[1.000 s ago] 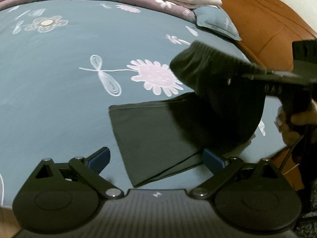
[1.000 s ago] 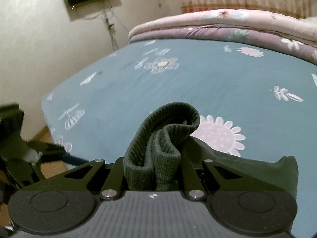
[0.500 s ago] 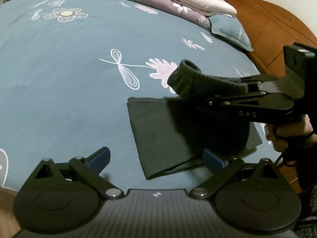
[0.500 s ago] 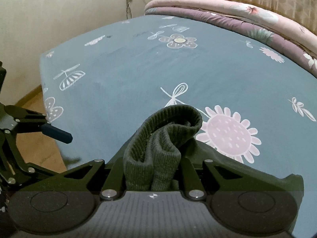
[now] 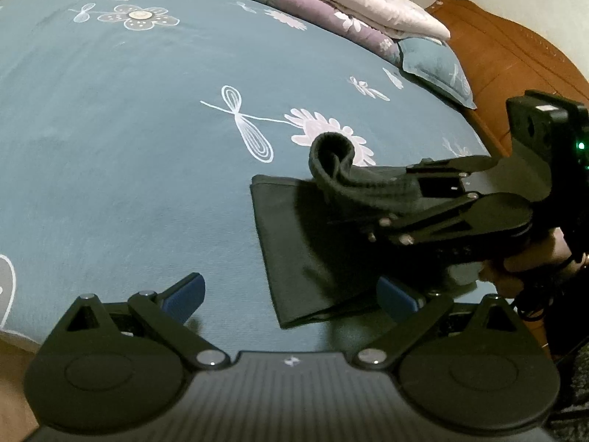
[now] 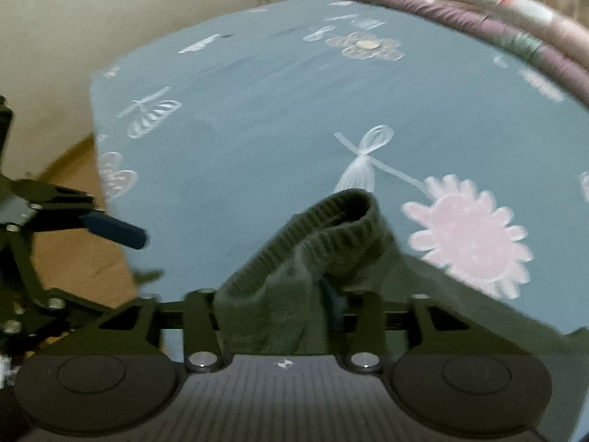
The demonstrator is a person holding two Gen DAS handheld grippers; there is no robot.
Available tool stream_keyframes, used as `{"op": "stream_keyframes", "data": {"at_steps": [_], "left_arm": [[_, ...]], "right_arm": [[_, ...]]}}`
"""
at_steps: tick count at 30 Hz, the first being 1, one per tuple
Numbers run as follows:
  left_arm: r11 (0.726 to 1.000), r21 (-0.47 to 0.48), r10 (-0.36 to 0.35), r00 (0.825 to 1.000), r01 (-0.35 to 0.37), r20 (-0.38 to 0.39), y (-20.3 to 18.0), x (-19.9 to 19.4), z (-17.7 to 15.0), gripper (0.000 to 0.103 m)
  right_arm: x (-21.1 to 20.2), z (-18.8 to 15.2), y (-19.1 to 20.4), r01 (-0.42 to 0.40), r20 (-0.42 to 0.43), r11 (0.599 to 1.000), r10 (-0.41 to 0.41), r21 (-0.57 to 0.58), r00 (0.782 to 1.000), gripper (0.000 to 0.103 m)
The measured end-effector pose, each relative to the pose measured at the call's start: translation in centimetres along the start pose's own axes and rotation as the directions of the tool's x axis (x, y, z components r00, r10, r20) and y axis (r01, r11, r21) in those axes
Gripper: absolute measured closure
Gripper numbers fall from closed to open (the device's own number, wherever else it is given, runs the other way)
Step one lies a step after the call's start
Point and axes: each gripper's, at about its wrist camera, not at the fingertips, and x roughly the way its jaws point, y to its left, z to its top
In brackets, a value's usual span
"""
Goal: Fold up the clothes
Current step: 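Lower the cuff onto the folded strip and open the right gripper, then withdraw the open right gripper from the folded garment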
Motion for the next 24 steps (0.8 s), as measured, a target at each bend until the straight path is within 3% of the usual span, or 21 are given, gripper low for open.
{"op": "stream_keyframes", "data": {"at_steps": [6,11,13,18,24], "left_arm": [[1.000,-0.016,-0.006,1.000,0.006,0.006,0.4,-0.1,-0.2,0.004],[1.000,-0.029,-0.008,1.000,0.008,0.008,0.9,0.0,-0.3,0.004],[0.999,-0.035,-0.013,1.000,0.013,0.005,1.0,0.2,-0.4,0.004],[0.998,-0.050,-0.025,1.000,0.025,-0.002,1.4,0.7,-0.4,0.004],[0.998,-0.047,-0.035,0.999,0.034,-0.018,1.5,1.0,-0.5,0.004]], "right_arm": [[-0.4,0.4,-1.2,-0.136,0.040,0.987,0.133,0.088,0.990,0.043],[-2.3,0.5,-2.0,-0.093,0.056,0.993,0.089,0.075,0.994,0.046],[-2.6,0.1,-2.3,-0.066,0.022,0.997,0.065,0.051,0.998,0.058],[-2.6,-2.0,-0.5,-0.084,-0.076,0.989,0.075,-0.118,0.994,0.058],[-0.5,-3.9,3.5,-0.073,-0.135,0.920,0.021,-0.386,0.991,0.057]]}}
